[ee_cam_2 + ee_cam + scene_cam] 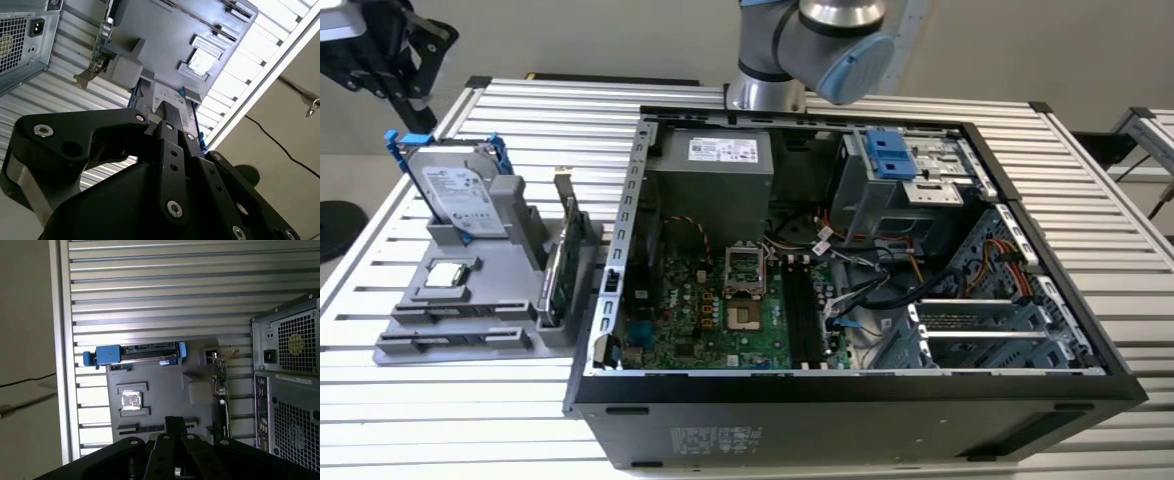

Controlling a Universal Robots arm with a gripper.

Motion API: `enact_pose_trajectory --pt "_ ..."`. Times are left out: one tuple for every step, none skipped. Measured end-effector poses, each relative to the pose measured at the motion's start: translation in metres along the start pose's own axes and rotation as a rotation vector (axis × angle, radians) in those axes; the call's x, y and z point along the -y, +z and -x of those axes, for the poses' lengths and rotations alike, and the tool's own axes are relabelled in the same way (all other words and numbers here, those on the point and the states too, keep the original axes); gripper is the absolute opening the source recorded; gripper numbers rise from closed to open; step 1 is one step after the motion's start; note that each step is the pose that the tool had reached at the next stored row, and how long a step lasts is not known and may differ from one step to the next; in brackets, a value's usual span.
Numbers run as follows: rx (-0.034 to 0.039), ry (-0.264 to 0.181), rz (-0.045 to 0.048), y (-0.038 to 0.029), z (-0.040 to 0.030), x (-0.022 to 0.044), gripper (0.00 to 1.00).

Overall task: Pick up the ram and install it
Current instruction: 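Reach for the ram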

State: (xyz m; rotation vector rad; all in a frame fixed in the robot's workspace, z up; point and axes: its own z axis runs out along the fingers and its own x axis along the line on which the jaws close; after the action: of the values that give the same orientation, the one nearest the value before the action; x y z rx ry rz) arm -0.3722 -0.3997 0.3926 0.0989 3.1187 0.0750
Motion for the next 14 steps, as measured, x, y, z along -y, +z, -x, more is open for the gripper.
enact_pose_trajectory --pt "-0.0001 -0.003 0.0001 0.0 -0.001 0.0001 0.0" --pt "-0.0003 -0.006 0.0001 0.0 -0.0019 0.0001 0.0" --pt "-0.0005 -0.01 0.0002 0.0 -0.0026 0.0002 0.0" --pt "-0.0005 -0.013 0.0004 0.0 -0.0029 0.0002 0.0" --pt "-0.0006 -0.014 0.0003 0.0 -0.0031 0.0002 0.0" --pt "-0.0006 -0.014 0.0003 0.0 -0.0032 0.0002 0.0" --pt "-0.0006 -0.014 0.0003 0.0 -0.0032 0.0002 0.0" --pt "-0.0007 -0.014 0.0003 -0.0001 -0.0033 0.0002 0.0" --pt "-0.0005 -0.014 0.0004 0.0 -0.0034 0.0002 0.0" --pt "-0.0006 -0.014 0.0003 0.0 -0.0034 0.0003 0.0" --pt "-0.0007 -0.014 0.0003 -0.0001 -0.0035 0.0006 0.0" --pt "-0.0007 -0.014 0.0004 0.0 -0.0034 0.001 0.0" --pt "-0.0007 -0.015 0.0003 -0.0001 -0.0033 0.0014 0.0" --pt "-0.0007 -0.015 0.0004 -0.0001 -0.0033 0.0019 0.0"
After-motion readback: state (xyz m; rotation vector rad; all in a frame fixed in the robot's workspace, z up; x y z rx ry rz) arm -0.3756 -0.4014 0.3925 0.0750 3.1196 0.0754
